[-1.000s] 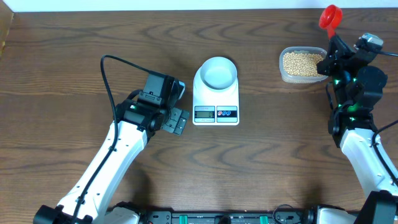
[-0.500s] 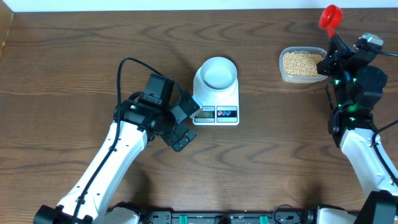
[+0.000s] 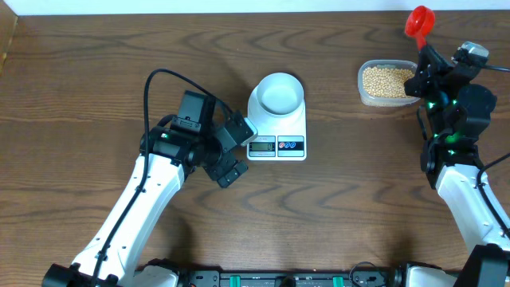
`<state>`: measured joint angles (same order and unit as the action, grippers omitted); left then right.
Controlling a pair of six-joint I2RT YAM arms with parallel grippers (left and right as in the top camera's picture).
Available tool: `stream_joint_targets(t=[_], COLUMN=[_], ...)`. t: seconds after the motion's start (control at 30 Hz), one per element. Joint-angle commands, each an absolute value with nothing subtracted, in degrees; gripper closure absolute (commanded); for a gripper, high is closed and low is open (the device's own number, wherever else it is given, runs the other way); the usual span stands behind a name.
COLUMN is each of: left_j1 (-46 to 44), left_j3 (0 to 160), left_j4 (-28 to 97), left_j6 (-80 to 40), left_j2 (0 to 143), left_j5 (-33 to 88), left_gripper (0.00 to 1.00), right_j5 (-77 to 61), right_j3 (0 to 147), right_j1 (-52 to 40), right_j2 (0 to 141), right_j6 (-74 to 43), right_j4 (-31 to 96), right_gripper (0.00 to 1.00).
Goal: Scoop item into bowl and weigh 50g on scale
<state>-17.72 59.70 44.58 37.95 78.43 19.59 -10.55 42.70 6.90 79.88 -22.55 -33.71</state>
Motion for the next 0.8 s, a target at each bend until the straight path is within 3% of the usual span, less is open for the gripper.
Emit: stream_joint_targets(t=[0.0, 0.77], left_j1=[-17.41, -11.33], left_j3=[60.99, 60.99], left_j4=[42.39, 43.94], left_j6=[38.72, 40.75], left_j2=[78.43, 78.43], left_j5=[22.33, 34.11], left_gripper=[0.05, 0.05], right_j5=[-12.01, -16.10], right_j3=[44.25, 44.25], right_j1=[6.66, 6.66], right_j2=[79.85, 79.85], right_j6=[-21.76, -21.80], right_j4=[-33.85, -33.69], right_gripper=[0.99, 0.99])
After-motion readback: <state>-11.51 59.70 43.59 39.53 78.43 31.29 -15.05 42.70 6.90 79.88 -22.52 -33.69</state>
